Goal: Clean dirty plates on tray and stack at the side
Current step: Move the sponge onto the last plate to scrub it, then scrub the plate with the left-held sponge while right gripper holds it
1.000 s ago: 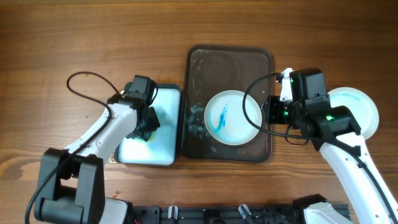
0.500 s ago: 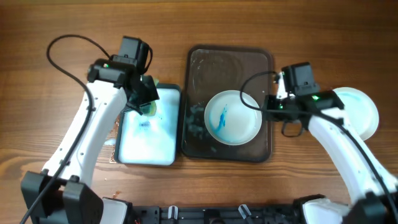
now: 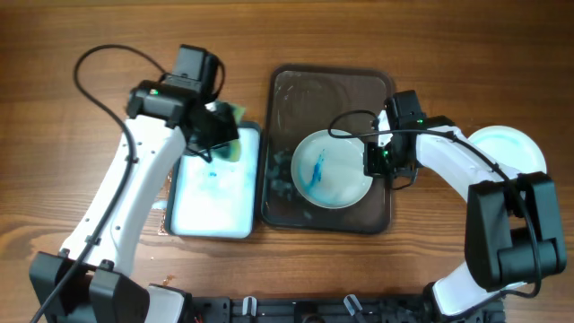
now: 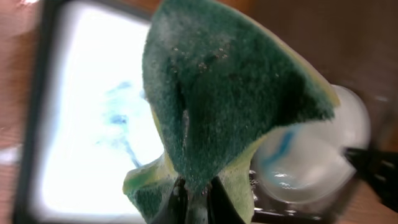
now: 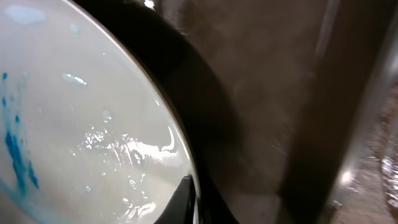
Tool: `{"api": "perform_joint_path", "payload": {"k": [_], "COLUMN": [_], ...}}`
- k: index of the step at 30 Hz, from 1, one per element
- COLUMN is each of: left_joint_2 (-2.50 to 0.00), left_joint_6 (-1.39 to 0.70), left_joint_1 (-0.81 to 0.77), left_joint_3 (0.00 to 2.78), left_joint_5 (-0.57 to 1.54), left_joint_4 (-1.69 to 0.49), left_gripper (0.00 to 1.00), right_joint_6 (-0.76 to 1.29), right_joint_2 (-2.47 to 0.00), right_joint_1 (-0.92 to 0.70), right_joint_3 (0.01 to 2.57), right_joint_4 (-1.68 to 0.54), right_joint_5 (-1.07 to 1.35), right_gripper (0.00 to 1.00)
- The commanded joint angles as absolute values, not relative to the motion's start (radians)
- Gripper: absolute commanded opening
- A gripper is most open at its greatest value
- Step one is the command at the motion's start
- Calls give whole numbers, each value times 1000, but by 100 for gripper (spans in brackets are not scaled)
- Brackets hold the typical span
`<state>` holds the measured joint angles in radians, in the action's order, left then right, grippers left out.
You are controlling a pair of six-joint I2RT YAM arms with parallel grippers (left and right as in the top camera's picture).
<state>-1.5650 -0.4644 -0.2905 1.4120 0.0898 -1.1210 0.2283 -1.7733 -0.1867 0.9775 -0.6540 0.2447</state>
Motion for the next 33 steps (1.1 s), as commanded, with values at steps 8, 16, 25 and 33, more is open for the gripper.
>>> {"api": "perform_joint_path", "payload": {"k": [8,16,25,33], "left_joint_2": [-1817,-2085,-2089,-2173], "left_joint_6": [-623,-637,-558,-514], "left_joint_1": [-576,-675,-648,-710], "left_joint_3": [1427,1427,1427,1427], "left_joint_5": [334,204,-257,616], "left_joint_4": [-832,-776,-908,-525], "left_gripper": [4,4,4,4], "right_joint_6": [187,187,186,186], "right_joint_2": [-1818,-1818,-1818,-1818], "right_joint_1": [-192,-192,-192,-192], "right_joint_3": [973,973,973,973], "right_joint_4": [-652,-676,-682,-690], "right_joint_5": [256,256,256,256], "right_gripper": [4,4,4,4]}}
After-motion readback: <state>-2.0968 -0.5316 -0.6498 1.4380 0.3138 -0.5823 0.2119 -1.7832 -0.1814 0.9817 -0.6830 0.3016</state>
